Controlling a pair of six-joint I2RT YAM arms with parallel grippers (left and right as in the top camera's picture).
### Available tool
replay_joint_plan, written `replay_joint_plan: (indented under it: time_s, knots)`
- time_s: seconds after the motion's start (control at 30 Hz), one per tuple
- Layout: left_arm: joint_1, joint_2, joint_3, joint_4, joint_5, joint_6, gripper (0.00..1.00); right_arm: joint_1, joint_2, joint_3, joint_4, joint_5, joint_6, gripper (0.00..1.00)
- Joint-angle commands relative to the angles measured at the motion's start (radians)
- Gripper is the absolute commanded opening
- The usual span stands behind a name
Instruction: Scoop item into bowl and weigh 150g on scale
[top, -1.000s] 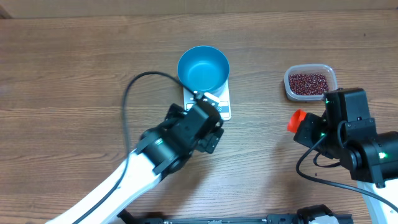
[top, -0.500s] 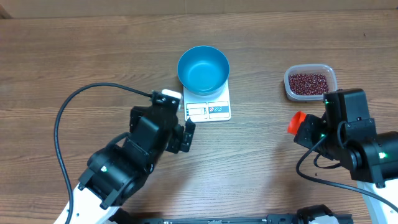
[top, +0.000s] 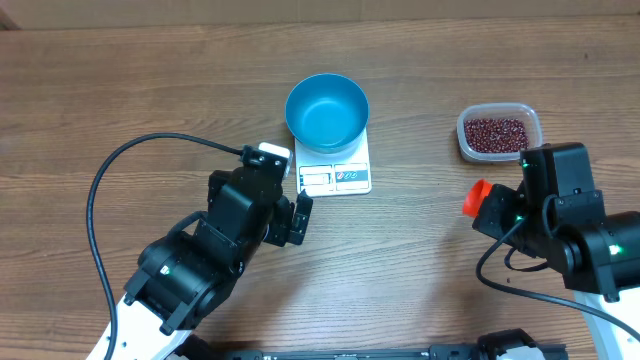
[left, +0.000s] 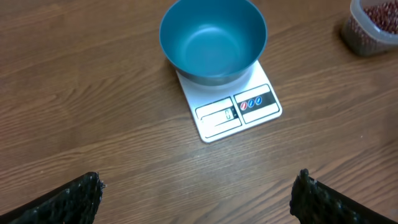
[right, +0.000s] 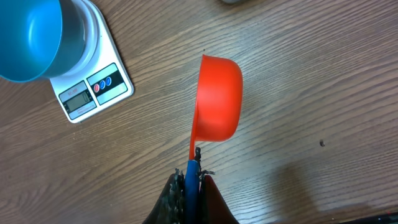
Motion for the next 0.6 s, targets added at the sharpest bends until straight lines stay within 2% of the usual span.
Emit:
replay_joint_plan:
  time_s: [0.0, 0.37, 0.57]
  knots:
    - [0.009, -0.006, 0.002, -0.014, 0.012, 0.058, 1.00, 0.005, -0.006, 0.027, 0.002, 0.013, -0.005, 0.04]
    - [0.094, -0.006, 0.001, -0.009, 0.083, 0.082, 1.00, 0.005, -0.006, 0.027, 0.007, -0.019, -0.006, 0.04]
    - [0.135, -0.006, 0.001, -0.008, 0.143, 0.135, 0.99, 0.005, -0.006, 0.027, 0.005, -0.019, -0.006, 0.04]
